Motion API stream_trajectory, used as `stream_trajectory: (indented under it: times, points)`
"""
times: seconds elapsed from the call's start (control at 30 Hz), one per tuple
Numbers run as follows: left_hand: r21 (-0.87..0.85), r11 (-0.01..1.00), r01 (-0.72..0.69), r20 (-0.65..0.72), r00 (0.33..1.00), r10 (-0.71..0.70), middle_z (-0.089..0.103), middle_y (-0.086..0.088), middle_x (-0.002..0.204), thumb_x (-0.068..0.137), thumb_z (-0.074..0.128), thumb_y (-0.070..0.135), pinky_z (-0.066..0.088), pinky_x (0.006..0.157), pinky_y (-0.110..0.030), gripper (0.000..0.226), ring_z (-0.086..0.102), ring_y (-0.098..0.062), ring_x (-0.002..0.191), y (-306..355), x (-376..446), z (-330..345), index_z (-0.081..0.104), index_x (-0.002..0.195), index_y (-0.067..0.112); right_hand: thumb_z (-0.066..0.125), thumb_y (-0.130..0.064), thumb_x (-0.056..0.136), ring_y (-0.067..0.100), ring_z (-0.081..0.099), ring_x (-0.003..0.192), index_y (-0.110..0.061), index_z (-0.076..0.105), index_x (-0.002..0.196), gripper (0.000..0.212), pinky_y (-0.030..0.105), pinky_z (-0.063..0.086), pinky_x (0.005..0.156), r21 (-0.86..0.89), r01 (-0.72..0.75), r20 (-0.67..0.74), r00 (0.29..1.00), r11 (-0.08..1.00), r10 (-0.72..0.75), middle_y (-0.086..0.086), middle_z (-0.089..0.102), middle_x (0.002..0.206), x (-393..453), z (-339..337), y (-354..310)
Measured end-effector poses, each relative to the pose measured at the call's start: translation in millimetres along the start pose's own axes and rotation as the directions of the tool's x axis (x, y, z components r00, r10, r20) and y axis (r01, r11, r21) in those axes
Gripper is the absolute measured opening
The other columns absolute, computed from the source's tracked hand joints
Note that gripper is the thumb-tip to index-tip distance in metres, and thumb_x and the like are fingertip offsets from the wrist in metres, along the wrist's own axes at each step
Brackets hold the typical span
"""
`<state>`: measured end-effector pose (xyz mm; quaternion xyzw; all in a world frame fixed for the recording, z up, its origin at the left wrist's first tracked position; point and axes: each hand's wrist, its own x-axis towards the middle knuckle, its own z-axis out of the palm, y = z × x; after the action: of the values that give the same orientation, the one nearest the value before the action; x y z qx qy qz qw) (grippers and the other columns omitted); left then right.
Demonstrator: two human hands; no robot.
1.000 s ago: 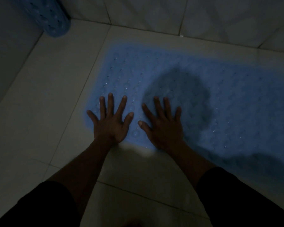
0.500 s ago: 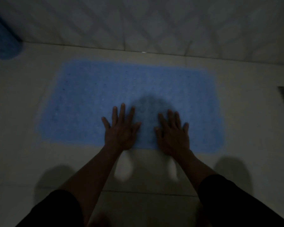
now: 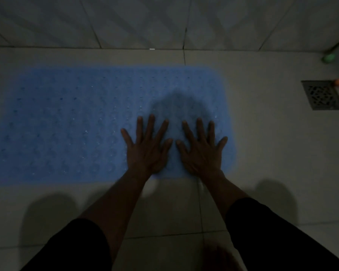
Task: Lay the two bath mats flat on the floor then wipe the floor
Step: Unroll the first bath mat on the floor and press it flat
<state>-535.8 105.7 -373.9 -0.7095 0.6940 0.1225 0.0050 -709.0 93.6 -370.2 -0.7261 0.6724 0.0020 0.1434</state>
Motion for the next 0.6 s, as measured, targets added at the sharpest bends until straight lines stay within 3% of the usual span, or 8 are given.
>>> stream_trajectory:
  times: [0.13, 0.43, 0.53, 0.6]
  points:
    - [-0.005, 1.0, -0.007, -0.044, 0.999, 0.007, -0.006, 0.004, 0.166, 0.099, 0.014, 0.062, -0.001, 0.111, -0.072, 0.06, -0.012, -0.027, 0.152, 1, -1, 0, -0.003, 0.154, 0.046, 0.025, -0.067, 0.094, 0.03, -0.009, 0.151, -0.049, 0.003, 0.152, 0.064, 0.075, 0.004, 0.108, -0.026, 0.003, -0.065, 0.998, 1.0, -0.005, -0.005, -0.002, 0.165, 1, 6, 0]
    - [-0.043, 0.999, -0.006, -0.016, 1.0, 0.005, -0.014, 0.006, 0.165, 0.1, 0.016, 0.062, -0.005, 0.111, -0.071, 0.058, -0.02, -0.026, 0.15, 2, 1, -2, -0.007, 0.151, 0.052, 0.027, -0.064, 0.096, 0.03, -0.012, 0.151, -0.052, 0.006, 0.151, 0.06, 0.077, 0.002, 0.107, -0.02, 0.021, -0.043, 0.999, 1.0, -0.022, -0.005, -0.003, 0.165, 4, 6, 2]
    - [-0.045, 0.999, -0.006, 0.02, 1.0, 0.007, -0.016, 0.007, 0.164, 0.1, 0.015, 0.064, -0.004, 0.111, -0.072, 0.057, -0.021, -0.026, 0.15, 1, 1, -4, -0.009, 0.15, 0.053, 0.029, -0.063, 0.095, 0.033, 0.0, 0.151, -0.05, 0.017, 0.15, 0.058, 0.076, 0.011, 0.106, -0.036, 0.023, -0.042, 0.999, 0.999, -0.024, -0.001, 0.011, 0.165, 4, 0, 0]
    - [-0.037, 0.999, -0.01, 0.045, 0.999, 0.012, -0.013, 0.007, 0.165, 0.099, 0.014, 0.065, -0.002, 0.111, -0.073, 0.056, -0.018, -0.027, 0.15, -1, 3, -7, -0.007, 0.15, 0.054, 0.034, -0.062, 0.093, 0.036, 0.02, 0.147, -0.048, 0.035, 0.145, 0.053, 0.073, 0.02, 0.103, -0.041, 0.001, -0.092, 0.996, 0.999, -0.005, 0.002, 0.031, 0.158, 8, -9, -5]
